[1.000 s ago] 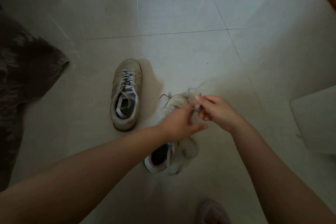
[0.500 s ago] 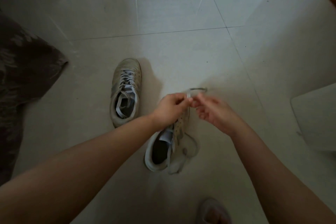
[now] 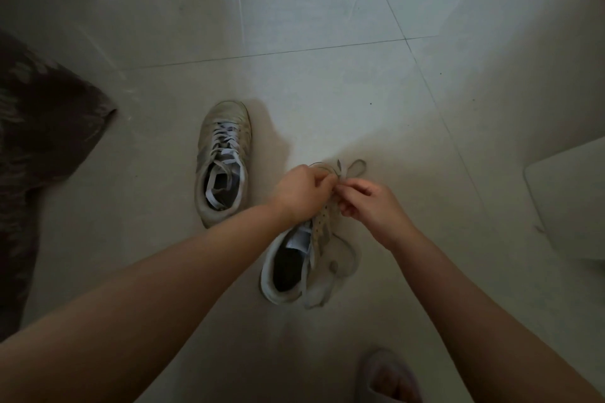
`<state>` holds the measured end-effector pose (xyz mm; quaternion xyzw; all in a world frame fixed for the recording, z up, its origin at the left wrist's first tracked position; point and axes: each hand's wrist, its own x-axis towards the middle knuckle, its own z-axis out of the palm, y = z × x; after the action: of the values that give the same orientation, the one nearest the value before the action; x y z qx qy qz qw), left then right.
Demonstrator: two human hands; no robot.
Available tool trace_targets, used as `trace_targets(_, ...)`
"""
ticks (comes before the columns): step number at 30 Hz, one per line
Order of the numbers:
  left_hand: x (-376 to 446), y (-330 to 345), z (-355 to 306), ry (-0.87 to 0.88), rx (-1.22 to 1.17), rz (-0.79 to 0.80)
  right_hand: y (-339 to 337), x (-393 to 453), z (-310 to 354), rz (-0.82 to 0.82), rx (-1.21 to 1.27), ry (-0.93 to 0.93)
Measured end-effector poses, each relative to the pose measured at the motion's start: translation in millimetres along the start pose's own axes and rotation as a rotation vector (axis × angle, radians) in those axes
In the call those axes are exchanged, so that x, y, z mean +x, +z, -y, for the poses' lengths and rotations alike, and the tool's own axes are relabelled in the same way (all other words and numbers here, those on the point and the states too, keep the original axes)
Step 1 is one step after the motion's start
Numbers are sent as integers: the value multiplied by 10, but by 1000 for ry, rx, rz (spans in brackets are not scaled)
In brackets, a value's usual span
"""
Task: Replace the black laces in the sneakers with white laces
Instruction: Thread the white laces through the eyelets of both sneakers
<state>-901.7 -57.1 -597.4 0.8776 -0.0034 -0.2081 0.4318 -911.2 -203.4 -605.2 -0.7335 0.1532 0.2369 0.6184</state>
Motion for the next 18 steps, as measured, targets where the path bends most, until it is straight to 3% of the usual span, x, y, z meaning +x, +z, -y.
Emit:
trace_targets(3, -109, 54, 122, -23, 390, -146, -23, 21, -130, -58, -37, 21)
trace_targets(7, -177, 91, 193, -18, 533, -68, -42, 27, -275, -34, -146, -20)
trace_targets(13, -126, 141, 212, -81, 479, 20, 25, 27, -343, -97, -143, -71)
trace_targets(18, -134, 187, 214, -132, 448, 1, 105, 13, -384, -169, -145, -70)
